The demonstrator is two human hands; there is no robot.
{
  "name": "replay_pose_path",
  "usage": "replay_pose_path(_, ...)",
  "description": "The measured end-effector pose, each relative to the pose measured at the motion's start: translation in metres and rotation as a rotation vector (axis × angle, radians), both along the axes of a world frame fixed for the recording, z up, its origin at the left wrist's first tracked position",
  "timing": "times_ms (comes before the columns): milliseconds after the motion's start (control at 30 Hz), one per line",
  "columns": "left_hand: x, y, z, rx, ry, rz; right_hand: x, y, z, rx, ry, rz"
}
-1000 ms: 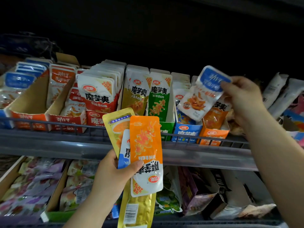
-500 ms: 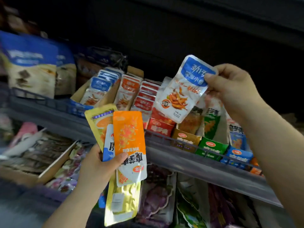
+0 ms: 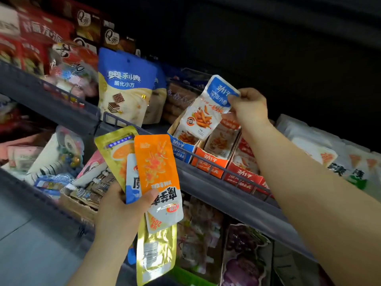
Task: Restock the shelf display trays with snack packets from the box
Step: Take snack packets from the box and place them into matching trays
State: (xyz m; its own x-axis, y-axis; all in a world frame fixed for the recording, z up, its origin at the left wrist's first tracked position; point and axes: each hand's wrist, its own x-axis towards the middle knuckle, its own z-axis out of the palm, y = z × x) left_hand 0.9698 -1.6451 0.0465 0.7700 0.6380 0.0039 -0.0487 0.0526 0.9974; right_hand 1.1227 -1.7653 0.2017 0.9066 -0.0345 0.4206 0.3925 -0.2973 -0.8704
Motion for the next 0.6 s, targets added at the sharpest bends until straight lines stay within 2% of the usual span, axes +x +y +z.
replay_pose_path(167,0.001,0.008,-0.005,-0.014,0.014,-0.004,0.007,0.007,-0.003,0.047,0.039,-0.005)
replay_pose_path(367,0.002,0.008,-0.004,-0.076,-0.015,-0.003,0.009,0.023,-0.022,-0.265,0.142,0.072)
replay_pose_path(500,0.002,0.004,-0.003,-0.114,-0.028,-0.032,0.015,0.028,-0.030,-0.468,0.022,0.022)
replay_pose_path(600,0.003,0.002,-0.004,-0.112,-0.026,-0.067,0.022,0.025,-0.039,-0.793,-0.022,-0.076)
